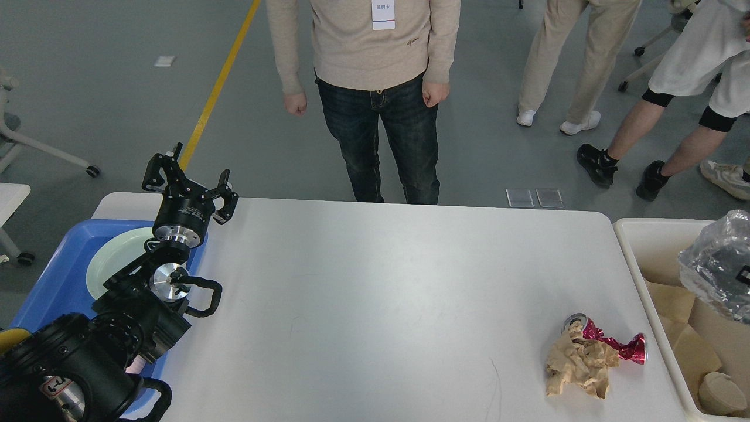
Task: Tidy desktop
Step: 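Lower the right gripper onto the crumpled beige wrapper and grasp it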
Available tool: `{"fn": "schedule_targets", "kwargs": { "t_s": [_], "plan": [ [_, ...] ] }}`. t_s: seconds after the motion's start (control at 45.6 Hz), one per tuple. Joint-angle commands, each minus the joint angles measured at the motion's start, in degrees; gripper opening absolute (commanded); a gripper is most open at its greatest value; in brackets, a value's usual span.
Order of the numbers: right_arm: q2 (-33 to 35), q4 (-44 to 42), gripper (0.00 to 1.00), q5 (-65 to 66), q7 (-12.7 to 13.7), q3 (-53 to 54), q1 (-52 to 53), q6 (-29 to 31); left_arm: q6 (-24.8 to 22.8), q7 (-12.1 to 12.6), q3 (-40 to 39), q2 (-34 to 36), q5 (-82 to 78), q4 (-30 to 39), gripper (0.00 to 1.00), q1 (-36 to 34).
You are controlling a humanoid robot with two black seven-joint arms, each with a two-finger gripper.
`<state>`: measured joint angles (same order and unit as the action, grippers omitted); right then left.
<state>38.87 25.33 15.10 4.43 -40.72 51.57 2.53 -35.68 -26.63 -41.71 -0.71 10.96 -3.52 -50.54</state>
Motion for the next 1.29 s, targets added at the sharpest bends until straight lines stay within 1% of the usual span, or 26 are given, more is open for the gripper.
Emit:
{"fn": "schedule_targets", "kwargs": {
  "t_s": [0.0, 0.153, 0.263, 0.373, 0.438, 0.526, 0.701, 0.833, 0.899, 0.986, 1.074, 1.206, 1.271],
  "plan": [
    [-1.3, -3.4, 0.99, 0.0, 0.0, 2.0, -4.3, -0.1, 0.0, 0.0, 0.0, 0.0, -0.1, 0.0, 0.96, 0.0],
    [-1.4, -3.3, 1.0, 0.0, 0.0, 2.0, -5.4, 0.0, 0.0, 0.0, 0.0, 0.0, -0.1, 0.0, 0.96, 0.0],
    [-1.9, -2.5, 1.0, 0.0, 0.0, 1.8, -4.1, 0.5, 0.0, 0.0, 0.0, 0.0, 0.0, 0.0, 0.96, 0.0],
    [-4.4, -2.3, 1.0, 0.2, 0.1, 1.3, 1.0, 1.2, 0.0, 0.0, 0.0, 0.0, -0.1, 0.0, 0.96, 0.0],
    [-5.3, -0.7, 1.0, 0.5, 0.3, 0.3, 4.6, 1.3, 0.0, 0.0, 0.0, 0.0, -0.1, 0.0, 0.96, 0.0],
    [-5.8, 5.2, 1.0, 1.0, 0.4, -3.4, 11.5, 1.4, 0.0, 0.0, 0.0, 0.0, 0.0, 0.0, 0.96, 0.1],
    [-7.3, 20.4, 1.0, 0.9, 0.4, -13.9, 27.4, 1.4, 0.0, 0.0, 0.0, -0.1, -0.1, 0.0, 0.96, 0.0],
    [-10.1, 29.8, 1.0, 0.9, 0.4, -20.4, 37.1, 2.4, -0.1, 0.0, 0.0, -0.1, 0.0, 0.0, 0.96, 0.0],
    [-12.1, 32.6, 1.0, 0.9, 0.4, -23.4, 41.3, 4.9, -0.4, 0.0, 0.1, 0.0, 0.0, 0.0, 0.96, 0.0],
    [-14.2, 35.2, 1.0, 0.8, 0.4, -25.5, 45.8, 9.9, -0.4, 0.0, 0.1, 0.0, -0.1, 0.0, 0.96, 0.1],
    [-15.1, 36.8, 1.0, 0.7, 0.4, -26.4, 49.5, 17.0, -0.4, 0.0, 0.0, 0.0, 0.0, 0.0, 0.96, 0.1],
    [-15.2, 39.3, 1.0, 0.4, 0.4, -26.4, 54.9, 29.7, -0.4, 0.0, 0.1, 0.0, 0.0, 0.0, 0.96, 0.1],
    [-15.1, 41.1, 1.0, 0.4, 0.4, -26.6, 56.8, 33.2, -0.4, 0.0, 0.1, 0.0, 0.0, 0.0, 0.96, 0.1]
  ]
}}
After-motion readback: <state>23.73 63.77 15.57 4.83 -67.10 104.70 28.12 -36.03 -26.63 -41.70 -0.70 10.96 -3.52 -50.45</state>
